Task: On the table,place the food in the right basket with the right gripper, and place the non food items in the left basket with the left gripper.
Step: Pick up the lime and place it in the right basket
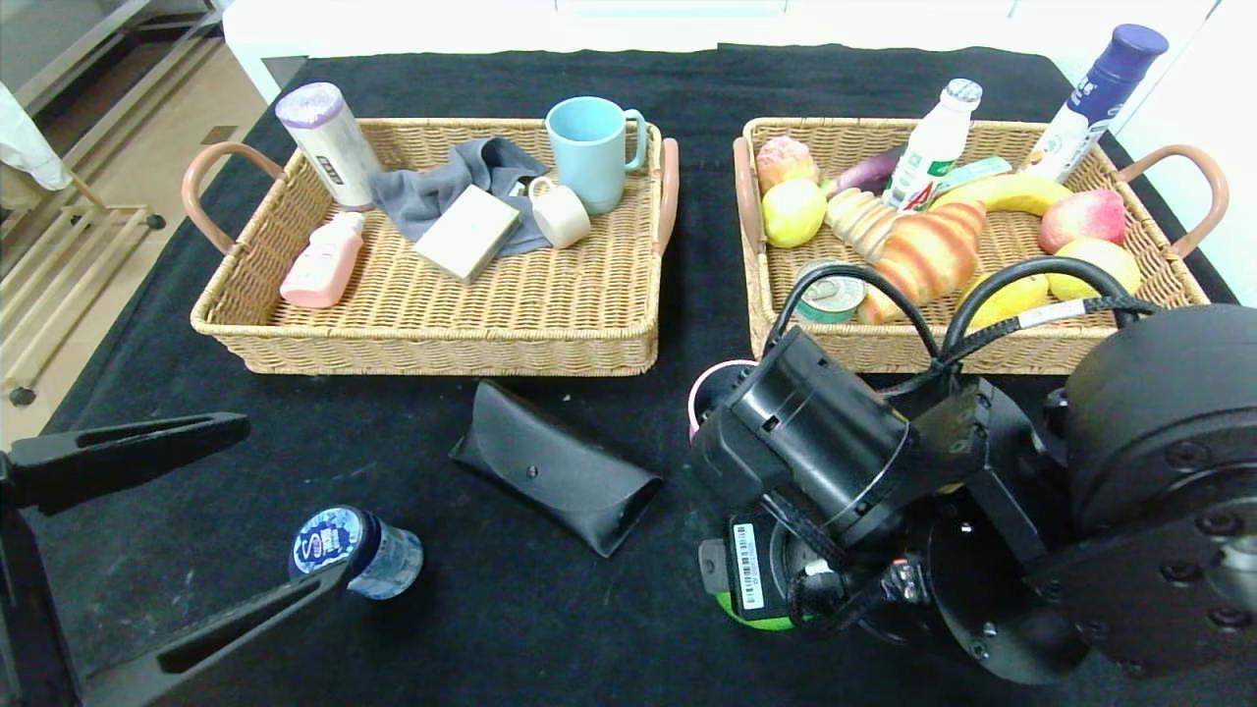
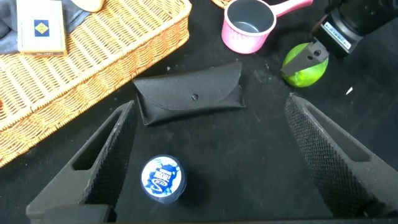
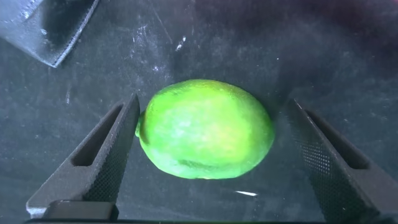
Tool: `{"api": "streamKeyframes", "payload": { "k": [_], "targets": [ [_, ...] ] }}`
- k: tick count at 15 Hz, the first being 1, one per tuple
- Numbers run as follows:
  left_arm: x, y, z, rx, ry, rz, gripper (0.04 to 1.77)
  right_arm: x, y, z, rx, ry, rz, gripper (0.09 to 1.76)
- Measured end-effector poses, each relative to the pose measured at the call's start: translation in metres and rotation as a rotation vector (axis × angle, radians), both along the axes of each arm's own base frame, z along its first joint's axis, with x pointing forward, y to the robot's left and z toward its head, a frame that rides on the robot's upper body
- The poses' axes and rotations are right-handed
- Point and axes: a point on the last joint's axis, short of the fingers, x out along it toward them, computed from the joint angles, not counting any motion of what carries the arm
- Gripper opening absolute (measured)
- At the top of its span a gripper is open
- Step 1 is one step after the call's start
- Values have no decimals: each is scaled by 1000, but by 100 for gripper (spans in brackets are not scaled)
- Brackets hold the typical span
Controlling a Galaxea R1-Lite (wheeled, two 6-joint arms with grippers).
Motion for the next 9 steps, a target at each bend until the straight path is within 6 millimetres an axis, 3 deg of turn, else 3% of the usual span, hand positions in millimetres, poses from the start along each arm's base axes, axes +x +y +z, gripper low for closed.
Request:
{"api": "streamKeyframes", "payload": {
  "k": [9],
  "targets": [
    [-1,0,0,-2,-5,0,172,2,6,-12,-33,27,-3,171]
  ]
}}
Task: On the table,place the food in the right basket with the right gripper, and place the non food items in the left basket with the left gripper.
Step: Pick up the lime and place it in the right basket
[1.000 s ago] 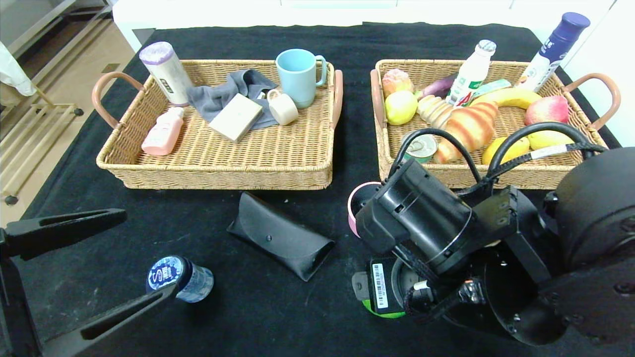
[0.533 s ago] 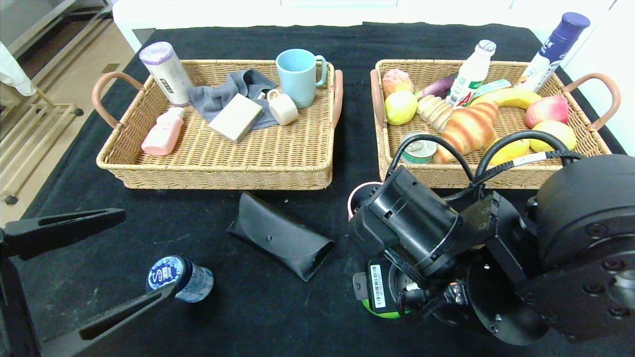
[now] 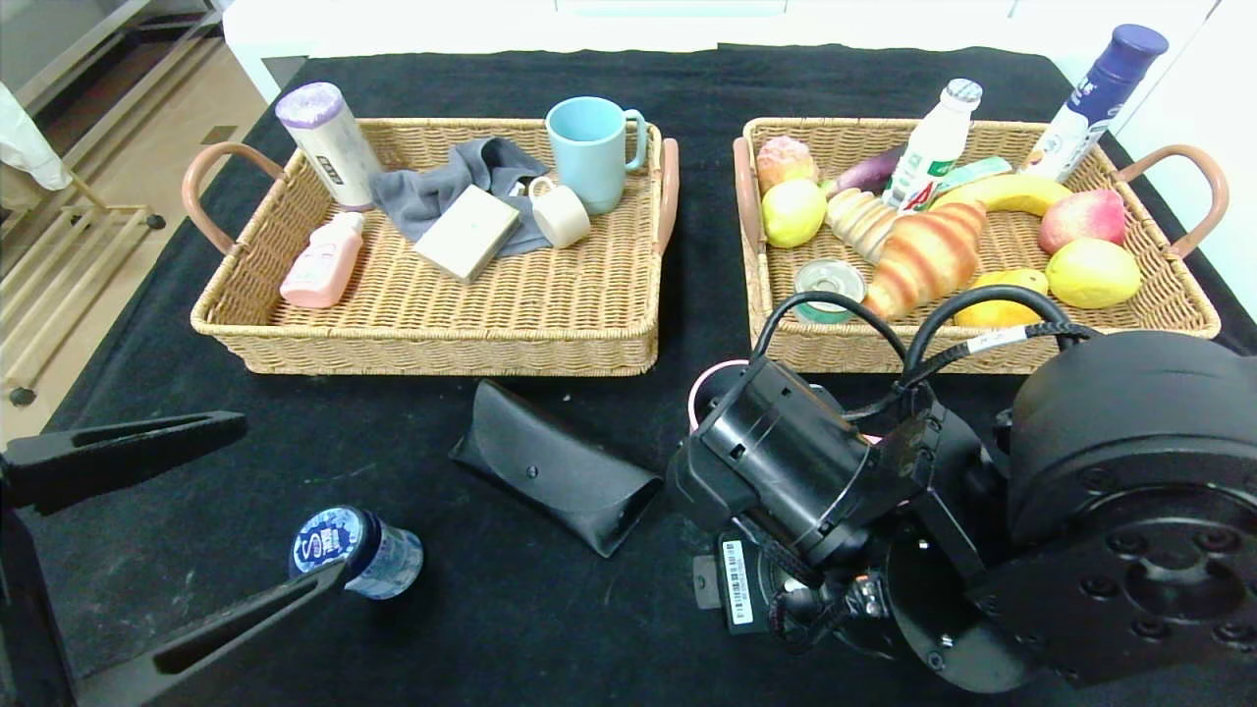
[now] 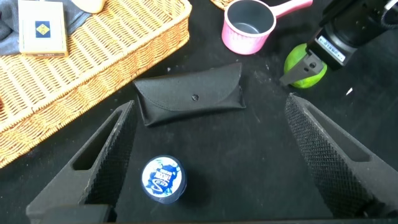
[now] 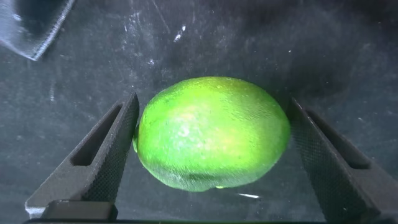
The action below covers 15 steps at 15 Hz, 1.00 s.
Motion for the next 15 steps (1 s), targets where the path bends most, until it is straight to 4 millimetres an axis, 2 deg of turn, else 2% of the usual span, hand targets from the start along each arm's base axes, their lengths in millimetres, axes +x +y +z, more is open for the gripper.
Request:
{"api": "streamKeyframes", "payload": {
  "k": [6,7,8,9,15],
  "targets": [
    [0,0,0,0,-1,0,172,3,4,-10,-16,17,-13,171],
    [0,0,0,0,-1,0,172,3,5,-11,-18,20,-15,168],
    [0,0,0,-1,-2,0,172,4,5,-12,-19,20,-16,153],
    [0,0,0,-1,-3,0,172,4,6,-12,-20,21,-16,146],
    [0,0,0,-1,-1,0,172,5,6,-13,-22,23,-20,141]
  ]
}}
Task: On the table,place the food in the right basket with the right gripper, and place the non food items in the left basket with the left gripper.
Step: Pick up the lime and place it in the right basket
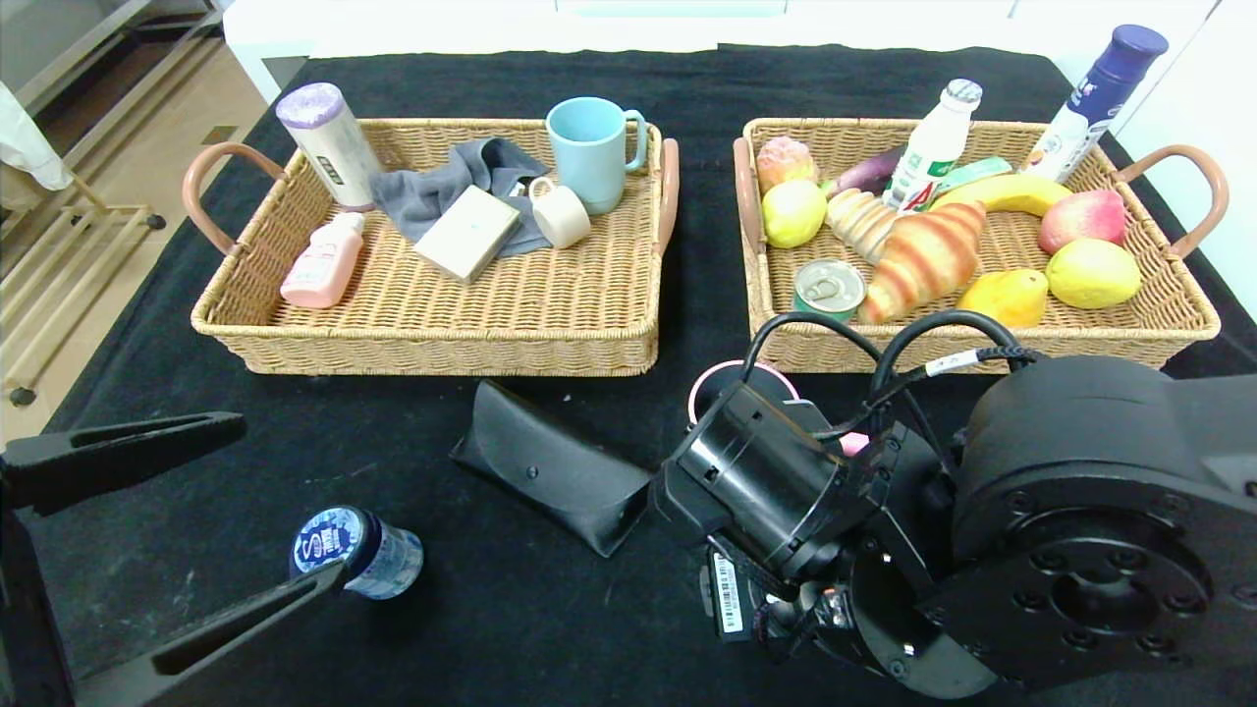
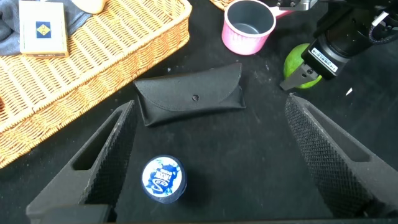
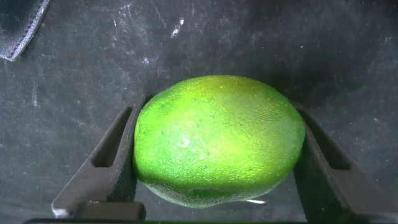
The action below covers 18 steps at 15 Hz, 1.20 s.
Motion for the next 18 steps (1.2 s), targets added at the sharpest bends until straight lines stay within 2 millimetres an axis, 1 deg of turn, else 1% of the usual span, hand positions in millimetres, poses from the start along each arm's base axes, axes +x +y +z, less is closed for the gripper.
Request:
{"api": "streamKeyframes", "payload": {
  "k": [10,14,18],
  "targets": [
    [-1,1,1,6,-9,-2,172,-3,0,3,1,-2,9,140],
    [-1,1,0,7,-7,-1,172,-17,-11,17,-33,13,25,139],
    [-1,0,0,8,-5,-1,172,-26,-27,24,-51,20,25,139]
  ]
}}
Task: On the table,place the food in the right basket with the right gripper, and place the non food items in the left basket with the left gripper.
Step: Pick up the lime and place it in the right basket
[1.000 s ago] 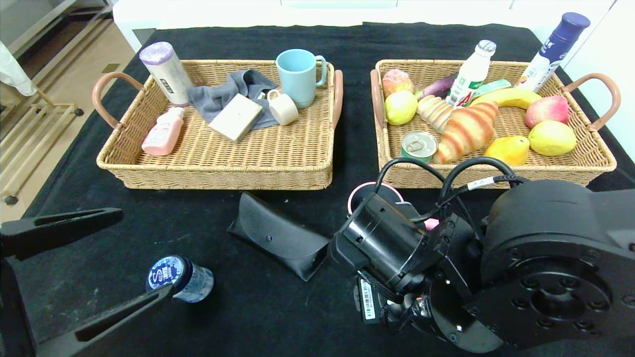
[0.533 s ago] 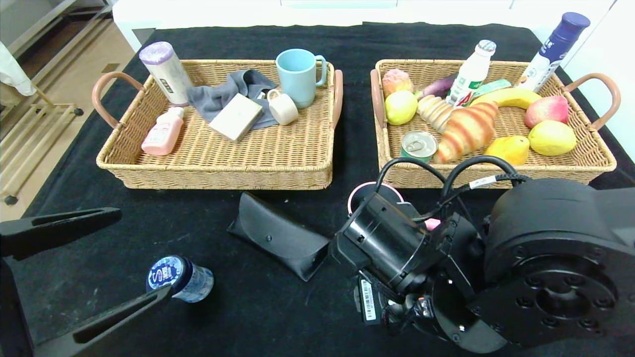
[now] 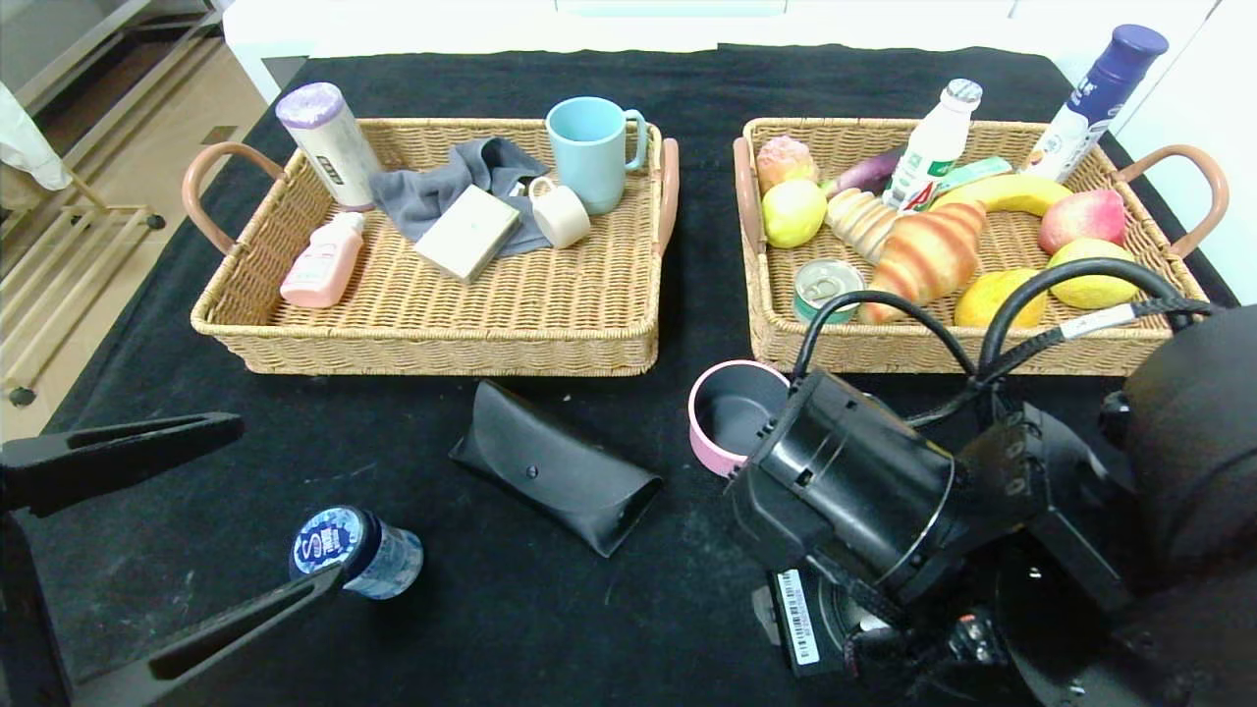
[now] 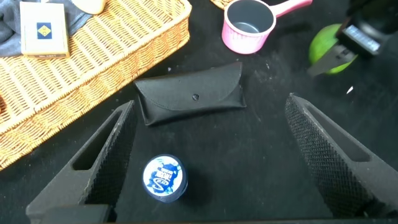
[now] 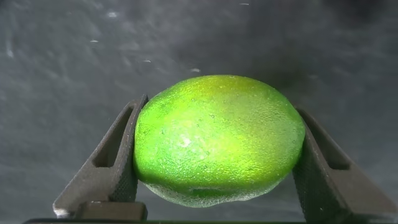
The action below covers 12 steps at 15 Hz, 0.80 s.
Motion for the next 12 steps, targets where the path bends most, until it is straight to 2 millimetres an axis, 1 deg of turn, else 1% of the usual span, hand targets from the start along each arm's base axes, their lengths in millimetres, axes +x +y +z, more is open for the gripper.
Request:
{"api": "streamKeyframes", "payload": {
  "k": [4,10,12],
  "targets": [
    [0,0,0,0,2,0,172,7,-23,9,11,-13,-61,139],
    [1,-1,-2,4,8,-1,172,9,-55,31,36,-62,-115,139],
    [1,-1,-2,4,9,0,172,10,-63,38,37,-88,-123,139]
  ]
}}
